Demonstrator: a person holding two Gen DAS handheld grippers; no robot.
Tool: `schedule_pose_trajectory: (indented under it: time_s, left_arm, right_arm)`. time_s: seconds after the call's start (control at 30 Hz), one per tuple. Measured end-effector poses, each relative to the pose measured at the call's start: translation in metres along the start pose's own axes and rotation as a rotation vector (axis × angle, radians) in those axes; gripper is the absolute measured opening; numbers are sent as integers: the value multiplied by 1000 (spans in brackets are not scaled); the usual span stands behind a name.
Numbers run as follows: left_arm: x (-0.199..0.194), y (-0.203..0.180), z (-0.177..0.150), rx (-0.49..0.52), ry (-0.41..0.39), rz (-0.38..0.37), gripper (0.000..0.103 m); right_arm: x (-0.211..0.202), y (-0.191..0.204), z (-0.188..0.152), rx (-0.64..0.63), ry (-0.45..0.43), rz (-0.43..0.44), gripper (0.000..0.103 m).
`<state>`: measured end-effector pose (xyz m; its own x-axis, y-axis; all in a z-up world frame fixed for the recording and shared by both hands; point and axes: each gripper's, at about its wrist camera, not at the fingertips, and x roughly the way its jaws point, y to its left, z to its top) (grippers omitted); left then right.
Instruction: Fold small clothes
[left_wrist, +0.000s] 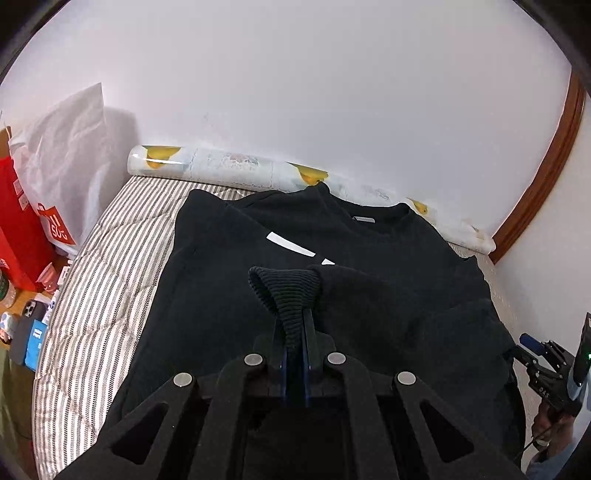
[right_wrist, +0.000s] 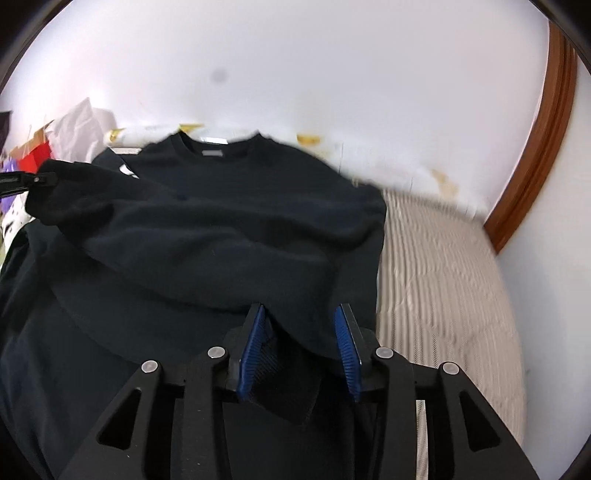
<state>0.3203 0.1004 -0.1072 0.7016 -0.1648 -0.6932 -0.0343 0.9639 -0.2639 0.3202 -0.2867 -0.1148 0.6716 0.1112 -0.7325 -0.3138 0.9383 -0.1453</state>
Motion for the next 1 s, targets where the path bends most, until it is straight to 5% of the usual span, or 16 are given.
schedule_pose_trajectory:
  time_s: [0.2,0.27,0.37,0.57,0.83,1.0]
  left_arm:
    - [-6,-3,4,7,-23,-6,6]
    - [-7,-3,5,13,-24,5,6]
    - [-5,-1,7,6,-24,8,6]
    - [-8,9,13,-6,-42,6,6]
    - [11,45,4,-48,25,95,6]
    - [29,52,-11,-56,86,113,7]
  right_arm:
    - [17,25,3,-115,21,-11,38]
    - [23,29,4,-134,11,-29,11]
    - [3,20,9,-116,-68,13,4]
    - [-34,-3,6,-38,-135,87,3]
    - [-11,21,-14,-83,-3,152,9]
    - [-13,-12,-1,97,-68,133,31]
